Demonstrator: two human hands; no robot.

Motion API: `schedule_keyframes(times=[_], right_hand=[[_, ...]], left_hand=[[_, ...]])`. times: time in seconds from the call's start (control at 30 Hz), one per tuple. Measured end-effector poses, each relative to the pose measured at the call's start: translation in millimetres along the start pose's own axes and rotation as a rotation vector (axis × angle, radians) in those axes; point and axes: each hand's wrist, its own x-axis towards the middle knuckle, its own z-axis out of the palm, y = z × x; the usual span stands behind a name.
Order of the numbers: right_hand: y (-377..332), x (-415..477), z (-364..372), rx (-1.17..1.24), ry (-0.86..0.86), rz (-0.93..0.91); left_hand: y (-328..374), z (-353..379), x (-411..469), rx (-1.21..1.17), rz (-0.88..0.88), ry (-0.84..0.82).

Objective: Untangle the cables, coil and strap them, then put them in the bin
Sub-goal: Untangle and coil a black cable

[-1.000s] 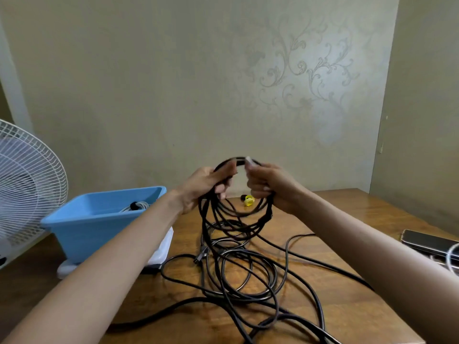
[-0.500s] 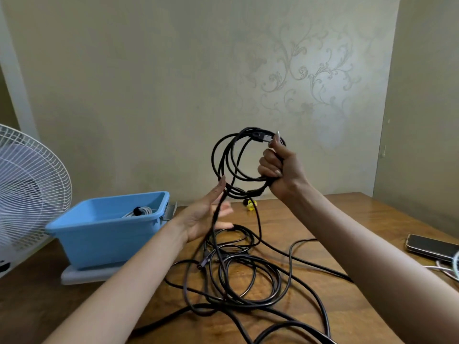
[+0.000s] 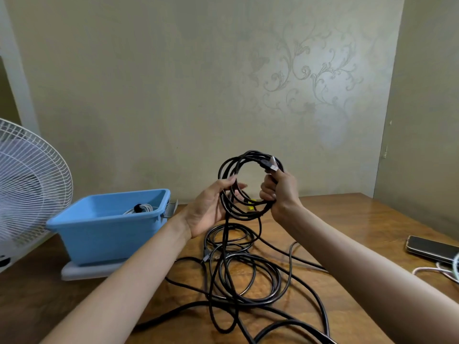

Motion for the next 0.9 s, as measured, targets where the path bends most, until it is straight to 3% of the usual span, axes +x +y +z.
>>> schedule_keyframes(times=[0.1, 0.17, 0.33, 0.5, 0.67, 0.77, 0.9], right_hand=[[2.9, -3.9, -0.1, 0.006, 0.002, 0.014], [1.3, -7.0, 0.0, 0.056, -0.062, 0.076], [-6.5, -11.4, 0.8, 0.125, -0.278, 0.168], [-4.7, -6.4, -9.3, -0.102, -0.378, 0.039], [-0.4, -8.0, -22.6, -0.096, -0.613, 0.179], [2.7, -10.6, -23.1, -0.227, -0.485, 0.099], [0.0, -8.0, -12.8, -0.518, -0.159, -0.040]], left_hand=[[-3.5, 5.8, 4.5, 0.277, -0.033, 0.184], [-7.9, 5.2, 7.7, 0.451, 0.111, 0.351], [2.4, 8.5, 2.5, 0.083, 0.314, 0.204], [11.9, 11.7, 3.5, -0.149, 0.348, 0.132], [20.1, 14.0, 3.6, -0.298, 0.384, 0.046], [17.3, 9.0, 5.9, -0.142, 0.387, 0.113], [13.3, 11.0, 3.4, 0.140, 0.254, 0.197]])
